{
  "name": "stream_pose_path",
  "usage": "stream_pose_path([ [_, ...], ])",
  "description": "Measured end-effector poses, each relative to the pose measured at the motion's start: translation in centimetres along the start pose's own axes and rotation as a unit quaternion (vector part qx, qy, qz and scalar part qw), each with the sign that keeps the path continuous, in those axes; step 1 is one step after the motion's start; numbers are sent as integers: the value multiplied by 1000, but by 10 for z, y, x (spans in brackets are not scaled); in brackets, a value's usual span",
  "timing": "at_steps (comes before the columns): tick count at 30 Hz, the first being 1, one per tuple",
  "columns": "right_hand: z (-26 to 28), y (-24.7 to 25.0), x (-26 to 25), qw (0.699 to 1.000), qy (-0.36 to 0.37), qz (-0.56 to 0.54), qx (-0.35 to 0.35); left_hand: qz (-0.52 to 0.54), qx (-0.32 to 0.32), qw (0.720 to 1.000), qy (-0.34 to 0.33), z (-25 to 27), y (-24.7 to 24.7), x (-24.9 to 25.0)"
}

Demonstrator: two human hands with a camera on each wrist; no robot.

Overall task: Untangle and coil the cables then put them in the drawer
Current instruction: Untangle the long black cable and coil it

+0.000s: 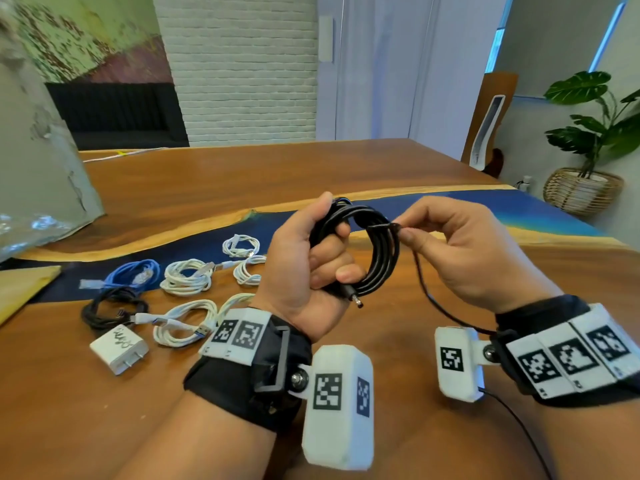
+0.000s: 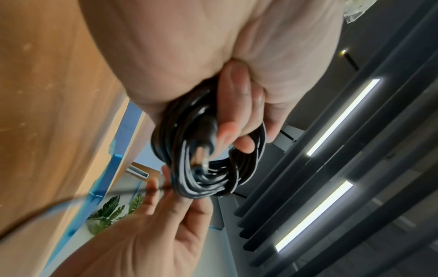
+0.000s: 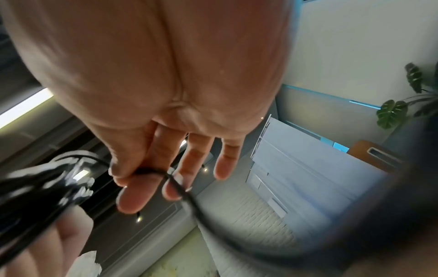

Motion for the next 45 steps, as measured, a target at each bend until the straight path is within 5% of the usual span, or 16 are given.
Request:
stream_pose_path([
  [5, -2, -11, 2, 997, -18, -39, 59, 31, 5, 999, -6, -2, -1, -12],
  [9, -1, -29, 4, 983, -100, -151, 24, 14, 42, 998, -46, -5, 0, -17],
  [14, 5, -36, 6, 894, -202, -399, -32, -125, 108, 980, -111, -11, 9, -11],
  [24, 2, -37, 13, 942, -203, -265, -25, -294, 71, 949, -84, -10, 10, -5],
  [29, 3, -36, 14, 929, -245, -277, -26, -384, 31, 917, -98, -8, 4, -1],
  [36, 6, -43, 15, 899, -285, -328, -56, -490, 54, 849, -191, -13, 10, 4],
  [40, 8, -43, 10, 884, -280, -367, -78, -452, 43, 880, -140, -15, 10, 1],
  [45, 8, -48, 7, 881, -281, -374, -68, -465, 26, 871, -154, -15, 10, 2],
])
Point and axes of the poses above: each hand's wrist, its own z-axis away from the middle knuckle, its own y-axis out of the back of the hand, x = y × z, the point moved 4 cm from there along -z, towards the middle knuckle, and after that the axes turned 2 degrees about z, right-handed, at the moved point
